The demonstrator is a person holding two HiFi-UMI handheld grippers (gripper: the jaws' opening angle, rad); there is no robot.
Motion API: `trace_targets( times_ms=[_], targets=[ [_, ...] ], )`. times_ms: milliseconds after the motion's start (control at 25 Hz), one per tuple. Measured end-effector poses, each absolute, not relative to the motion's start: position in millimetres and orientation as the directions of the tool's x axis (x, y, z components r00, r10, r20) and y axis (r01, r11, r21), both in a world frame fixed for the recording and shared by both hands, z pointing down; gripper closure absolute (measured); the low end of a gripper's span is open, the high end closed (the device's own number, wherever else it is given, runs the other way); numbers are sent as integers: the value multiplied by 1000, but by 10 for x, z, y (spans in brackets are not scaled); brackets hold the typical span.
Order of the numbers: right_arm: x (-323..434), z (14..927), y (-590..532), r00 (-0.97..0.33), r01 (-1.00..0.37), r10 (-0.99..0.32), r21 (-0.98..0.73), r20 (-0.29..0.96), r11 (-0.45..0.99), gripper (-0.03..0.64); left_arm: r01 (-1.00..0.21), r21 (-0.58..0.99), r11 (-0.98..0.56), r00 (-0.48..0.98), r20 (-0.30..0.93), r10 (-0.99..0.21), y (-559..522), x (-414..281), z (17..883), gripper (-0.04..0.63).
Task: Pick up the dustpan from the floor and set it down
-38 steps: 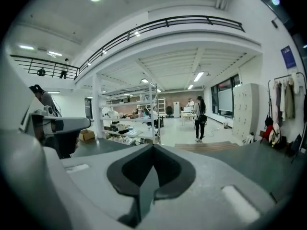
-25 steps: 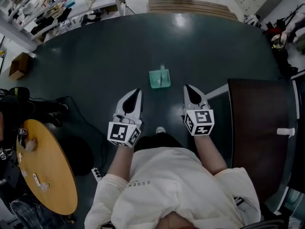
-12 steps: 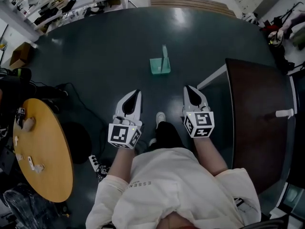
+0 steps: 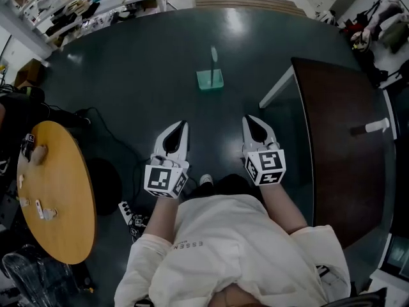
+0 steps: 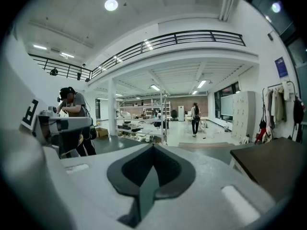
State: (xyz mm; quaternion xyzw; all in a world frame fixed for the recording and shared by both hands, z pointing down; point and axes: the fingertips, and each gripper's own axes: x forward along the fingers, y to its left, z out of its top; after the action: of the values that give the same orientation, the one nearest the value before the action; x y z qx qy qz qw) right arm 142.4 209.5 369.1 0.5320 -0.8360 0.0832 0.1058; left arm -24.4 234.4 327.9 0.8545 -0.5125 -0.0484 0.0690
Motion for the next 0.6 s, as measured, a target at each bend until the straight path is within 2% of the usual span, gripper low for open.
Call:
trace_targets(
  times_ms=[240, 600],
  targets=[
    [1702, 3682, 2382, -388, -919, -883, -30, 263, 394, 624, -866, 142, -479, 478, -44, -877, 2585, -8, 3151, 583],
    [1896, 3527, 2748, -442, -888, -860, 16, 255, 460, 624, -877, 144, -458, 460, -22, -888, 2871, 293, 3054, 583]
  ],
)
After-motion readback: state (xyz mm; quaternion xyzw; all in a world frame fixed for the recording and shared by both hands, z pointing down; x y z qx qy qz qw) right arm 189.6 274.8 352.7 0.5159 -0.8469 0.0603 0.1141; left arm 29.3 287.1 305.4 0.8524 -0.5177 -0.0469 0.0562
